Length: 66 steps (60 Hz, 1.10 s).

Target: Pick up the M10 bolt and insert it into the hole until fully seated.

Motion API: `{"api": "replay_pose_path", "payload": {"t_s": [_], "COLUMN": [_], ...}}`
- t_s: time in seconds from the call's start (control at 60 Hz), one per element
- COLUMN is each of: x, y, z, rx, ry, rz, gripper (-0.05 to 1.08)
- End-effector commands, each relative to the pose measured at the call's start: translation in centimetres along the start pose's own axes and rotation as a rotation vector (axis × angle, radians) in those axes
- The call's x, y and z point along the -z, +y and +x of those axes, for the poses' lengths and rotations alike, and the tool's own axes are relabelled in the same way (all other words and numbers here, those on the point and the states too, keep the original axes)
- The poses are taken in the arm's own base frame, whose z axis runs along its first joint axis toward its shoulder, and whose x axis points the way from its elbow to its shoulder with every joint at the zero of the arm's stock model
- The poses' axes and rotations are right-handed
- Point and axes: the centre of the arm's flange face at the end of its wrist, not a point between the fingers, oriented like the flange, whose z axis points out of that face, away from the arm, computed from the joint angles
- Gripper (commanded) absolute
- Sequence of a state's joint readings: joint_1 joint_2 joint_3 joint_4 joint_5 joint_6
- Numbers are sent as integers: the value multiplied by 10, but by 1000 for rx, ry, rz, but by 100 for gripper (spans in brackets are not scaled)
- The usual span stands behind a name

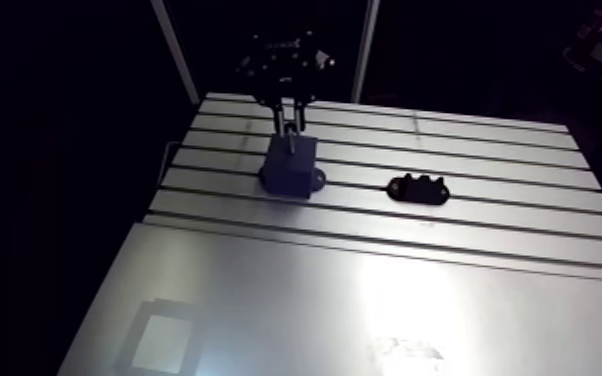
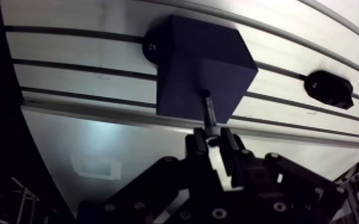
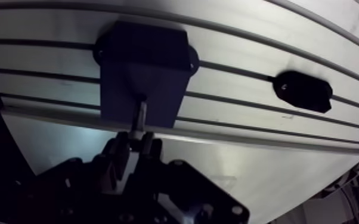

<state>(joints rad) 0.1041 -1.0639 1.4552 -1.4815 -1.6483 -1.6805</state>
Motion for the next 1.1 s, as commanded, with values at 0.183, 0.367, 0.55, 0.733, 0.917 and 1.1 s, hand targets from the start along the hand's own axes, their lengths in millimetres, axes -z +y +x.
{"api": "replay_pose_path", "payload": {"t_s": [0.183, 0.367, 0.55, 0.733, 0.917, 1.1], "x": [-1, -1, -2, -3, -4, -6], "y": [0, -1, -1, -1, 0, 0], "z": [1, 2, 3, 3, 2, 2], "rx": [2, 4, 5, 4, 2, -2], "ry": [-1, 0, -2, -4, -5, -8], "rz": [-2, -1, -2, -2, -3, -2], "gripper": [108, 108, 108, 108, 108, 108]}}
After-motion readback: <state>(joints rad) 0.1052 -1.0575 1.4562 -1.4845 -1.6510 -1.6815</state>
